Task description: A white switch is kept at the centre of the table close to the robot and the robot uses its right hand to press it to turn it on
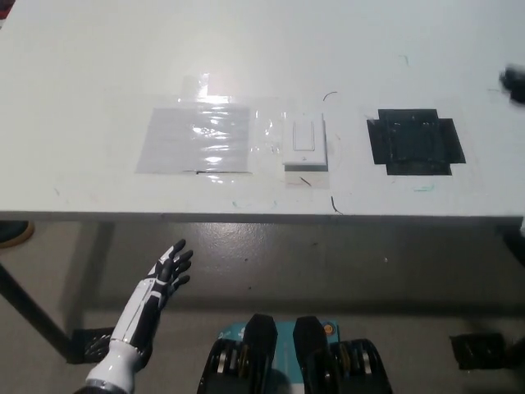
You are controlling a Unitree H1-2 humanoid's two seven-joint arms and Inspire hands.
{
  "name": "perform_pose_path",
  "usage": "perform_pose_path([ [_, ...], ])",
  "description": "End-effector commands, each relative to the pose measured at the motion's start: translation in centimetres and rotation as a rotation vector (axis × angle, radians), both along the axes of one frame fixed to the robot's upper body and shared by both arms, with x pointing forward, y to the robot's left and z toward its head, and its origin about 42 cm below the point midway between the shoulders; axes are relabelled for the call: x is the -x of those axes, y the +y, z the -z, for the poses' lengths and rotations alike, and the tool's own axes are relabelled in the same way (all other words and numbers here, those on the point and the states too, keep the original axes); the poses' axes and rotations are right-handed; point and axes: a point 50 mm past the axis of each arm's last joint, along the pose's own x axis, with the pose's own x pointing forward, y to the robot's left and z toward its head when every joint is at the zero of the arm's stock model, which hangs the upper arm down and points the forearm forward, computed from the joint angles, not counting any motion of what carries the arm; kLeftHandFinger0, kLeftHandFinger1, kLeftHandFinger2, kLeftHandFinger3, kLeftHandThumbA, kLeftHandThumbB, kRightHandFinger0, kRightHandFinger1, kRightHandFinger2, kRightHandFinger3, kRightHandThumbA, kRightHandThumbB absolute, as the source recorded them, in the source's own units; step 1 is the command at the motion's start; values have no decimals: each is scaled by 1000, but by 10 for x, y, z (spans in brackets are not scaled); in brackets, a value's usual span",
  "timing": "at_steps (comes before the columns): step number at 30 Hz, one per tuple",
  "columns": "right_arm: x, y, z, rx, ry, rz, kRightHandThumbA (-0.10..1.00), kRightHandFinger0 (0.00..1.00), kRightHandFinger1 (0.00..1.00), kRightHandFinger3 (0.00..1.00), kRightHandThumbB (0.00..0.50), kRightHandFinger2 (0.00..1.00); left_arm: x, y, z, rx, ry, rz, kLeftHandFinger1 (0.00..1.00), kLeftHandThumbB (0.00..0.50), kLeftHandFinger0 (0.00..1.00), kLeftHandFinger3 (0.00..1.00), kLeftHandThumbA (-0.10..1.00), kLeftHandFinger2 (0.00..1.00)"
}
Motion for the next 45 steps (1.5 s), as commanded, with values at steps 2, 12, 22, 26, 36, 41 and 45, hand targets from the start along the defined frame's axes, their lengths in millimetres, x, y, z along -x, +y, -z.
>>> perform_pose_path([
  [2, 45, 22, 58, -432, -98, 161, 1000, 1000, 1000, 1000, 217, 1000, -16, 1, -30, 8, -104, 22, 1000, 61, 1000, 1000, 1000, 1000],
  [12, 4, 42, 167, -503, 182, 300, 1000, 1000, 1000, 1000, 72, 1000, -18, 1, -31, 6, -103, 26, 1000, 79, 1000, 1000, 1000, 1000],
  [22, -10, 48, 217, -481, 308, 345, 1000, 1000, 1000, 1000, 72, 1000, -18, 2, -31, -1, -102, 29, 1000, 60, 1000, 1000, 1000, 1000],
  [26, -10, 50, 229, -456, 348, 355, 1000, 1000, 1000, 1000, 90, 1000, -16, 2, -28, -4, -97, 34, 1000, 49, 1000, 1000, 1000, 1000],
  [36, 3, 56, 251, -379, 394, 347, 995, 1000, 1000, 1000, 54, 1000, -1, 4, -15, -1, -49, 32, 1000, 46, 1000, 1000, 1000, 1000],
  [41, 8, 57, 256, -365, 410, 338, 971, 1000, 1000, 1000, 56, 1000, 6, 6, -9, -3, -34, 30, 1000, 48, 1000, 1000, 1000, 1000],
  [45, 6, 58, 256, -361, 420, 327, 949, 1000, 1000, 1000, 47, 1000, 6, 7, -7, -9, -32, 21, 1000, 41, 1000, 1000, 1000, 1000],
])
